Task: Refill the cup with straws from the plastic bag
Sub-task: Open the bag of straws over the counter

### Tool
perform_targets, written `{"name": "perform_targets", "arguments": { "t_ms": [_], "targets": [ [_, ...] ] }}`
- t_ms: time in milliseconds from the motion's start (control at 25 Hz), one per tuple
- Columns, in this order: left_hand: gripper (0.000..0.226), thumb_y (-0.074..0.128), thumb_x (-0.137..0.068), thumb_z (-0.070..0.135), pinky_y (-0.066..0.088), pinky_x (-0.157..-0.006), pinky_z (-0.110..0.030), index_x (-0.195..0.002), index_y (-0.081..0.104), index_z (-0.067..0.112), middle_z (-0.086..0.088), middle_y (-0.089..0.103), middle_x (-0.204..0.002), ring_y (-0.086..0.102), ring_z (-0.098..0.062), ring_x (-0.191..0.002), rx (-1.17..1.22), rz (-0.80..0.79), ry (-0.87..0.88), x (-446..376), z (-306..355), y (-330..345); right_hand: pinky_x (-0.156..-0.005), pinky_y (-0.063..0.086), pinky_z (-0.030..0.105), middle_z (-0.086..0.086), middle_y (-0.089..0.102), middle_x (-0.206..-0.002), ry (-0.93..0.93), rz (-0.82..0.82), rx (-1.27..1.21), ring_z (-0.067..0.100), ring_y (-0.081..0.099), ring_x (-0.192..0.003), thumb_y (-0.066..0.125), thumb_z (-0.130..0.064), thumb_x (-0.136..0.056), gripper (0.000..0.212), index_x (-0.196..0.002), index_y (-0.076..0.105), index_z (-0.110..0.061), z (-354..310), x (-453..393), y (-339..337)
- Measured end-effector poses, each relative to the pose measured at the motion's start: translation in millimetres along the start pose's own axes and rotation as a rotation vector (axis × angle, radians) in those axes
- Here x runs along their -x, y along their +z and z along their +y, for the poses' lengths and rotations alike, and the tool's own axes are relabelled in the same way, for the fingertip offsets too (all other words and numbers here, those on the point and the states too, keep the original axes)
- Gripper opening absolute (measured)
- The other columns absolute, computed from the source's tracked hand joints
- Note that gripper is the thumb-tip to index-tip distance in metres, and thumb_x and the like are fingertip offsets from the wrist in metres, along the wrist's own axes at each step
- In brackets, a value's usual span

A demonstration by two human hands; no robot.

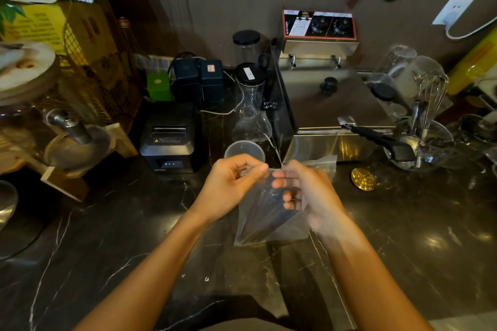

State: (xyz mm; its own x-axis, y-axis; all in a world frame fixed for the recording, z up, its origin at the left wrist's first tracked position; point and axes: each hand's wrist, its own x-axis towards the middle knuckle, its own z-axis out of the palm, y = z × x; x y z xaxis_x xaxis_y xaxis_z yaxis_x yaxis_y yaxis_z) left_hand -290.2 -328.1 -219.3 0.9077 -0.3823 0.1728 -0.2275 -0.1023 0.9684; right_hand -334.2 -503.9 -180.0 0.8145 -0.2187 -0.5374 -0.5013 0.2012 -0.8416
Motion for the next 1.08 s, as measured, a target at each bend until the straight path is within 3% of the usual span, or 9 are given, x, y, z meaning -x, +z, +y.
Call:
{"name": "perform_targets", "arguments": {
  "t_ms": [160,320,400,560,720,920,1000,1080],
  "targets": [
    [0.02,0.073,-0.094,0.022,0.06,-0.097,-0.043,-0.111,0.078,0.014,-0.002,0.08,-0.102,0.076,-0.016,-0.101,0.0,-0.051,-0.105,-4.6,7.1,1.7,-0.041,0.039,0.019,0.0,0.059,-0.063,-0.035,-0.019,-0.033,0.009,0.045,-0.046,0.064,-0.012,-0.096,0.015,-0.091,0.075,-0.003,3.7,0.7,-0.8],
    [0.015,0.072,-0.094,0.017,0.061,-0.095,-0.038,-0.105,0.081,0.012,-0.002,0.082,-0.097,0.078,-0.015,-0.097,-0.058,-0.205,-0.133,-13.5,20.4,3.1,-0.039,0.034,0.02,0.001,0.053,-0.056,-0.1,-0.022,-0.036,0.01,0.04,-0.043,0.062,-0.012,-0.1,0.021,-0.081,0.068,-0.008,8.6,1.7,0.3],
    [0.013,0.072,-0.094,0.012,0.061,-0.093,-0.035,-0.101,0.082,0.007,-0.008,0.082,-0.095,0.078,-0.021,-0.096,-0.044,-0.21,-0.17,-17.4,24.3,3.1,-0.04,0.033,0.02,0.0,0.051,-0.055,-0.145,-0.032,-0.03,0.01,0.039,-0.044,0.063,-0.013,-0.101,0.022,-0.08,0.068,-0.008,11.4,0.5,-0.5],
    [0.021,0.071,-0.094,0.02,0.057,-0.093,-0.043,-0.099,0.081,0.002,-0.024,0.078,-0.098,0.071,-0.041,-0.104,0.063,-0.235,-0.341,-20.6,23.5,-4.7,-0.045,0.039,0.021,0.002,0.052,-0.059,-0.223,-0.121,-0.051,0.01,0.043,-0.046,0.064,-0.022,-0.102,0.026,-0.082,0.071,-0.007,18.6,3.0,-3.9],
    [0.018,0.07,-0.096,0.017,0.058,-0.091,-0.038,-0.101,0.082,0.005,-0.013,0.081,-0.096,0.077,-0.027,-0.098,0.068,-0.253,-0.305,-16.8,20.5,-2.9,-0.051,0.045,0.024,0.005,0.056,-0.064,-0.272,-0.148,-0.038,0.014,0.047,-0.052,0.062,-0.021,-0.103,0.026,-0.092,0.074,-0.002,24.4,6.2,-11.9],
    [0.016,0.07,-0.095,0.012,0.058,-0.078,-0.026,-0.098,0.08,0.0,-0.014,0.079,-0.089,0.073,-0.015,-0.083,0.081,-0.24,-0.311,-13.3,21.2,0.2,-0.051,0.047,0.025,0.006,0.057,-0.064,-0.257,-0.118,-0.039,0.017,0.049,-0.054,0.059,-0.014,-0.105,0.025,-0.095,0.072,0.004,25.9,8.3,-12.1],
    [0.017,0.069,-0.095,0.011,0.059,-0.067,-0.023,-0.096,0.08,-0.001,-0.017,0.078,-0.081,0.073,-0.012,-0.072,0.063,-0.311,-0.33,-13.0,24.8,-4.8,-0.051,0.047,0.026,0.006,0.054,-0.062,-0.262,-0.109,-0.034,0.018,0.048,-0.054,0.056,-0.011,-0.105,0.023,-0.09,0.069,0.001,26.2,9.6,-11.8],
    [0.013,0.069,-0.095,0.008,0.058,-0.058,-0.021,-0.094,0.081,0.002,-0.008,0.077,-0.074,0.072,-0.008,-0.065,0.08,-0.402,-0.361,-11.3,29.8,-8.2,-0.053,0.047,0.029,0.007,0.051,-0.062,-0.27,-0.105,-0.022,0.019,0.049,-0.055,0.055,-0.01,-0.105,0.025,-0.084,0.066,-0.002,26.3,11.4,-11.2]
  ]
}}
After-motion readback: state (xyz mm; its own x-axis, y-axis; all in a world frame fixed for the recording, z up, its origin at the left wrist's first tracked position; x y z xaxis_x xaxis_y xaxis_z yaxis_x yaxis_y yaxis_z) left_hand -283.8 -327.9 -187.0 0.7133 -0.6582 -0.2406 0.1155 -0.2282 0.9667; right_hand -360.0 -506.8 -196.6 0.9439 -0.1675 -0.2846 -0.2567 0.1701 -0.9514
